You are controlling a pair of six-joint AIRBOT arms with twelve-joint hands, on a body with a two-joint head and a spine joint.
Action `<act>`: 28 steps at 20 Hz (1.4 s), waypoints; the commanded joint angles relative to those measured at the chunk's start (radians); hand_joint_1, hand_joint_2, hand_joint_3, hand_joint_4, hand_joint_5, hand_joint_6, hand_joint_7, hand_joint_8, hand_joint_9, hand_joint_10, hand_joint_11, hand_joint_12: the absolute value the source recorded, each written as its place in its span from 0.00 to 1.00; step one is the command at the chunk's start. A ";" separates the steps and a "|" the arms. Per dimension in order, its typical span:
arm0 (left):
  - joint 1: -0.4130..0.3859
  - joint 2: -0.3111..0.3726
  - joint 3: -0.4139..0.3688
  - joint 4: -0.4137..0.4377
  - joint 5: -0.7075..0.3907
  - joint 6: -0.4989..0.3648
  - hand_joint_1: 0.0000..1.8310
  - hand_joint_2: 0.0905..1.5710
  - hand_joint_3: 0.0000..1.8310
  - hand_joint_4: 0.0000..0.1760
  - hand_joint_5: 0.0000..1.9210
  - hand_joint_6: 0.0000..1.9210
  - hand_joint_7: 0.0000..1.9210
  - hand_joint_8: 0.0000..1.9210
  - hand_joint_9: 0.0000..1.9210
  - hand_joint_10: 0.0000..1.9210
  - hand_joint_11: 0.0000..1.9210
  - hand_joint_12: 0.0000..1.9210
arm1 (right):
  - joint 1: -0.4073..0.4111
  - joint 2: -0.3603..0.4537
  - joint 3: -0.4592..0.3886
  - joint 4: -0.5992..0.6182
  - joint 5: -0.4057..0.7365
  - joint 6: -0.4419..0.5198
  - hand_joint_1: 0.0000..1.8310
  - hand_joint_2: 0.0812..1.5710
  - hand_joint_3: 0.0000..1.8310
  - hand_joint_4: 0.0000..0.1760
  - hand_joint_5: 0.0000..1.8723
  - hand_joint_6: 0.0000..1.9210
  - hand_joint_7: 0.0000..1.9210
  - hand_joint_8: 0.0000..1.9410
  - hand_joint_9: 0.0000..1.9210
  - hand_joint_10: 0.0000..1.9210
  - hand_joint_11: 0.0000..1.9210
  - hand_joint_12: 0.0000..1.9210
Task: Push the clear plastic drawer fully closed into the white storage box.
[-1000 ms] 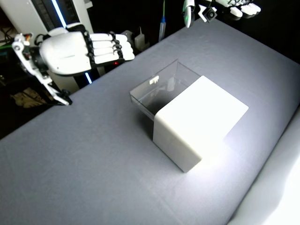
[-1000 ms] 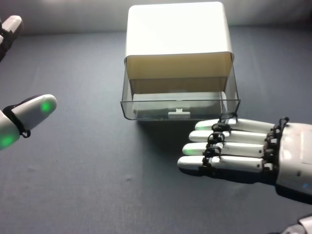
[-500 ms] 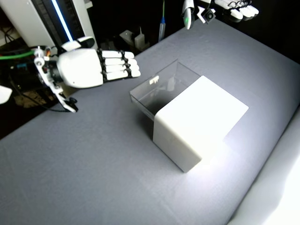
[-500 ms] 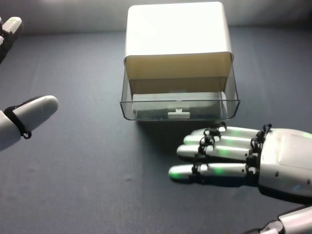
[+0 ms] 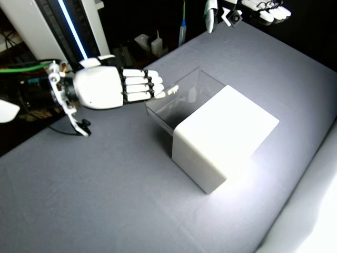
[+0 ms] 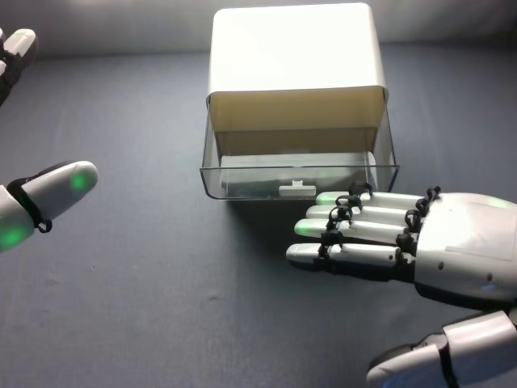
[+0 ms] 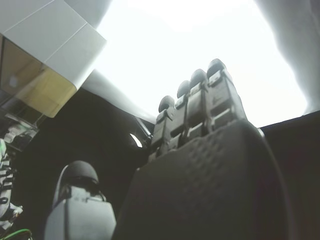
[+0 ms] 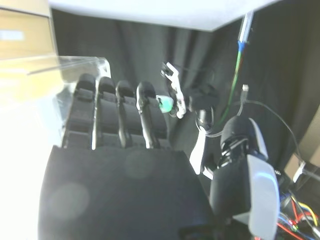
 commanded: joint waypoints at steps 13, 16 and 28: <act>0.003 0.005 0.009 0.009 -0.124 -0.011 0.00 0.65 0.01 0.41 0.00 0.00 0.00 0.00 0.00 0.00 0.00 0.00 | 0.028 -0.007 -0.006 -0.005 0.090 0.002 0.00 0.66 0.00 0.08 0.07 0.00 0.00 0.00 0.00 0.00 0.00 0.00; 0.003 0.005 0.010 0.009 -0.124 -0.013 0.00 0.66 0.02 0.44 0.00 0.00 0.00 0.00 0.00 0.00 0.00 0.00 | 0.049 -0.007 0.004 -0.019 0.064 0.001 0.00 0.64 0.00 0.23 0.06 0.00 0.00 0.00 0.00 0.00 0.00 0.00; 0.005 0.009 0.010 0.010 -0.124 -0.020 0.00 0.66 0.01 0.29 0.00 0.00 0.00 0.00 0.00 0.00 0.00 0.00 | 0.124 -0.005 0.026 0.002 -0.060 -0.150 0.00 0.66 0.00 0.00 0.21 0.02 0.07 0.01 0.00 0.00 0.00 0.00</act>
